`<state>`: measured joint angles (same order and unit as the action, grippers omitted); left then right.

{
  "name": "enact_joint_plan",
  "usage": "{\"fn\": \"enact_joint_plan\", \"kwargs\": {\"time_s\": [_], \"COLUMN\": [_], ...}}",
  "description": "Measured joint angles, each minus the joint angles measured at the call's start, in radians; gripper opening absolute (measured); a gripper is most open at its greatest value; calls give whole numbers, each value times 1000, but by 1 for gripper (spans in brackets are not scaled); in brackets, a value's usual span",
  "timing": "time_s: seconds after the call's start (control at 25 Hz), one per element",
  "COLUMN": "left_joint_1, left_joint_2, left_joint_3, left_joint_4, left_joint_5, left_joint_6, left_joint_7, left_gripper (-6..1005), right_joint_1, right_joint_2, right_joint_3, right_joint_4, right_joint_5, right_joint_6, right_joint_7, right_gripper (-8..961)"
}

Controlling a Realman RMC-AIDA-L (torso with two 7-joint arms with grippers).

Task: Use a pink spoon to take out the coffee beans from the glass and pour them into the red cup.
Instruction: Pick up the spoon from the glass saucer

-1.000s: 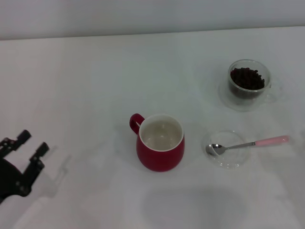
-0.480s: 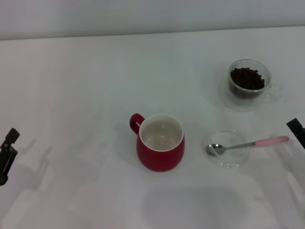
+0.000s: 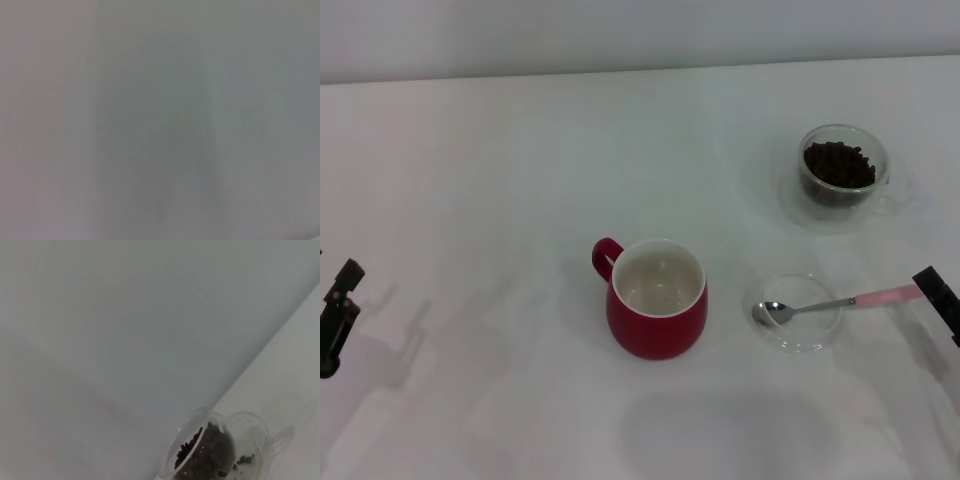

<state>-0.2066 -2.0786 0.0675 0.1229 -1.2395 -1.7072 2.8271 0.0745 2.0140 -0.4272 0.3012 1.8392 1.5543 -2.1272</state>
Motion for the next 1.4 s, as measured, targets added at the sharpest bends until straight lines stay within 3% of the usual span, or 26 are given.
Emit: {"fn": "enact_joint_plan", "kwargs": {"time_s": [0.88, 1.4], "left_joint_1": [-11, -11], "left_joint_2": [0, 0], "left_joint_3": [0, 0], "left_joint_4": [0, 0], "left_joint_5": [-21, -22], "left_joint_6": [29, 39], "left_joint_7": [0, 0], "left_gripper": [426, 426], "right_joint_1": [46, 52], "right_joint_2": [9, 9], "right_joint_3": [27, 27], "right_joint_4": [32, 32], "right_joint_5": [-6, -17], "right_joint_6": [-76, -79], "right_joint_7": [-10, -10], "right_gripper": [592, 524]}}
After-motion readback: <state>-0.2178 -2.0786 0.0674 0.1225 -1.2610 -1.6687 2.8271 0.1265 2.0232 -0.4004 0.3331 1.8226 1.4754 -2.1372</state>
